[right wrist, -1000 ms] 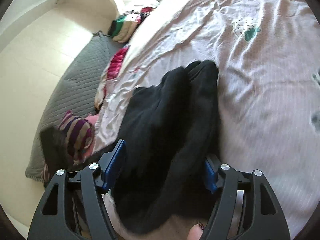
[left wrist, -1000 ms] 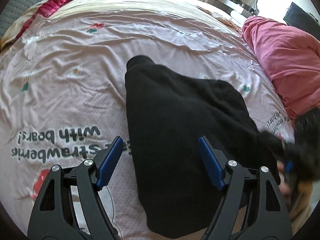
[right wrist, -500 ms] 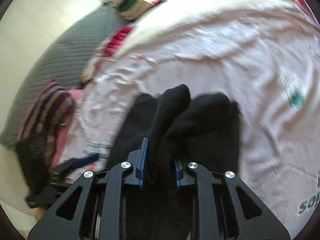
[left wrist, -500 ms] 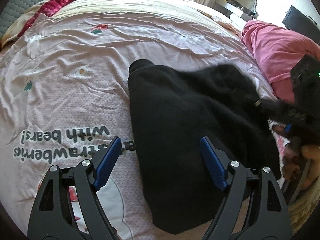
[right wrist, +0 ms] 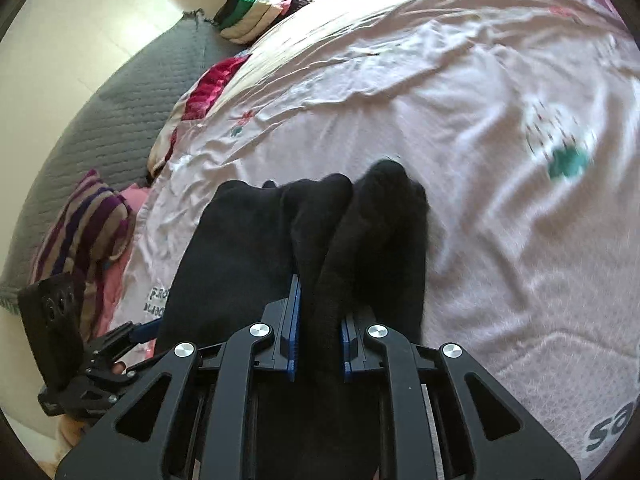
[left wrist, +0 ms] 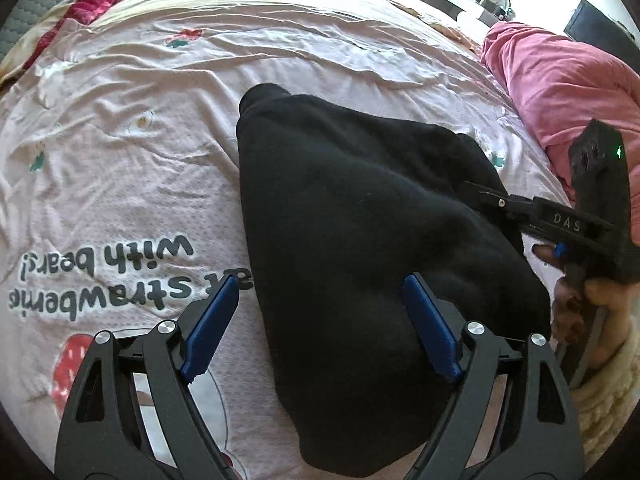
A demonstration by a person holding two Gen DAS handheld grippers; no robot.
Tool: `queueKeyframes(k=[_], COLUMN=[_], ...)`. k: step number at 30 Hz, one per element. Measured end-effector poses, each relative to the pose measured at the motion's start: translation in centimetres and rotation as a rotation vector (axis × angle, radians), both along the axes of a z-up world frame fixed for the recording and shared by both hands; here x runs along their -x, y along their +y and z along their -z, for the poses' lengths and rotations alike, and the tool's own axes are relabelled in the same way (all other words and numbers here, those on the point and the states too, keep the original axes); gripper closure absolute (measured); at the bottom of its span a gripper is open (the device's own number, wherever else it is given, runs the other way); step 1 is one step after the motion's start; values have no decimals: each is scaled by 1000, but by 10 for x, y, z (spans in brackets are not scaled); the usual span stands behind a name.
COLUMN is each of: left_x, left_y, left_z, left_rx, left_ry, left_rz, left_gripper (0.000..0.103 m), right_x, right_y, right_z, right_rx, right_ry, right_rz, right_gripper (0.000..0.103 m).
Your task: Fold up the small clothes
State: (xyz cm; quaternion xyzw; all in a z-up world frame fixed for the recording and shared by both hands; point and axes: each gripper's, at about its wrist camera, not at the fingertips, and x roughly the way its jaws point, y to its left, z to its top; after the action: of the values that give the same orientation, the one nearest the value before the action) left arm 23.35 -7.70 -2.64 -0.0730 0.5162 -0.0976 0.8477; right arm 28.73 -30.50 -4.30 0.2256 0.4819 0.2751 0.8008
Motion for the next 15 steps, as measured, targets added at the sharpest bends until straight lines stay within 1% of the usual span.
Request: queueKeyframes(k=[1,2,4,5,6,8,10,11,13,14,15], left_x=[0,1,1,2,3,6,9,12,16,18,19], left_y=[0,0,0,1,2,3,6,7,10,10,11], left_z=[0,0,-2,-3,-4,-4,-5,-5,-5,-5,-4], left_rx=[-1,-5,-8,-1,3,10,24,33,50,57,62], left_ry=[0,-2,-3,-2,-2,-2,-2,-1,3,6,8], left_rz=[-2,-3,-3,-1,0,2,0,-1,-6,-8,-8], left_gripper=[26,26,26,26,26,26,26,26,26,26,26], right_x=[2,4,10,15,20,33,46,51,61,64,66], right_y=[-2,-4,-8,-12,-13,-16,-19,-21,-21,-21,-19], right_z=[1,1,-3,-6,-10,-17,-20,-20,-19,-17,-16], right_rx=[-21,-37,-64,-79,-90,-102,-118,-128,-149,-156,-156], right_ry=[8,15,15,10,0,-17,-25,-23,-10,1,8], right_rz=[4,-2,-16,-22,-28,-36,-35,-34,-37,-44,-48], right_gripper=[87,81,65,50,46,46,38,33,29,25,25])
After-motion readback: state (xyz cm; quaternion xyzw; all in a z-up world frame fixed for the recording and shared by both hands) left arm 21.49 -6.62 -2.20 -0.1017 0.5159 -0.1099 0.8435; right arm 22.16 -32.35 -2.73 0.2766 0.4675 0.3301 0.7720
